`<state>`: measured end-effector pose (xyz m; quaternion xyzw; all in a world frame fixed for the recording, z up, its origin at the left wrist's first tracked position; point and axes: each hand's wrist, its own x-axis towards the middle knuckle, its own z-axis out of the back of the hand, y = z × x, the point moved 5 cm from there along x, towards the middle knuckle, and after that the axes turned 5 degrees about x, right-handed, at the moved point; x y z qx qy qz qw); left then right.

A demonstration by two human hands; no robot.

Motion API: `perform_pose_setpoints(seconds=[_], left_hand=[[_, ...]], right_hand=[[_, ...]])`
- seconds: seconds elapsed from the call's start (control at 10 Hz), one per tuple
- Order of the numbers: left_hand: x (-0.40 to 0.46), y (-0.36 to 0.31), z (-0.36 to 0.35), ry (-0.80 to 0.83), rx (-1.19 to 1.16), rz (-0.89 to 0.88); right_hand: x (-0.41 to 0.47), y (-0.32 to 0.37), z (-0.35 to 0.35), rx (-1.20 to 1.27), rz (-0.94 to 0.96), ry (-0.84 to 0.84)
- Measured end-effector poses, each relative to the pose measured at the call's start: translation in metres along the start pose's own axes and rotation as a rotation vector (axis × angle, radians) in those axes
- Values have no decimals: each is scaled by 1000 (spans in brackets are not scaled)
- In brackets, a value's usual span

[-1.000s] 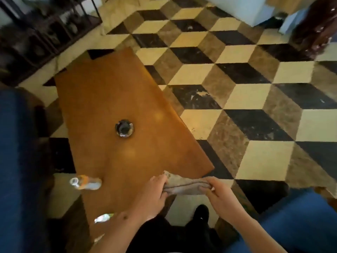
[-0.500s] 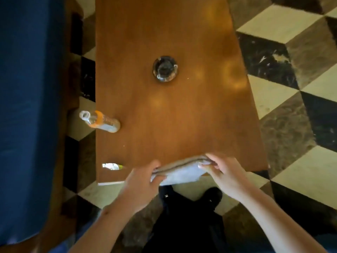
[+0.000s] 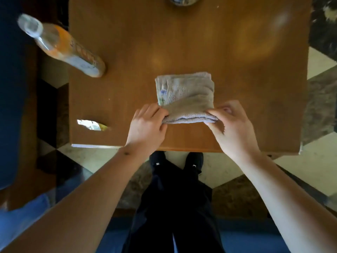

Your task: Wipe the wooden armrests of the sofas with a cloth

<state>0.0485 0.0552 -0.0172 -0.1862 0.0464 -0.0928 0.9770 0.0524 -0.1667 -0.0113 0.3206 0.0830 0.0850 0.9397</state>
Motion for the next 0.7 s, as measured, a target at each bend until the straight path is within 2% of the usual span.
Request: perform_pose_setpoints(seconds=[0.1, 0.3, 0.4, 0.5, 0.6, 0.7], left_hand=[[-30, 7, -39, 24, 21, -6], [-53, 9, -62, -4, -27, -3], [-63, 7, -67, 91, -38, 40], [-75, -2, -67, 279, 51, 114], [-67, -16, -57, 413, 194, 111], [-66, -39, -33, 686, 255, 105]], right_hand=[[-26, -19, -35, -37, 17, 24], [-62, -38, -64, -26, -32, -5], [-70, -33, -69, -37, -65, 29], [-76, -28, -64, -117, -123, 126], [-62, -12, -57, -207, -255, 334], [-57, 18, -45, -205, -538, 670]])
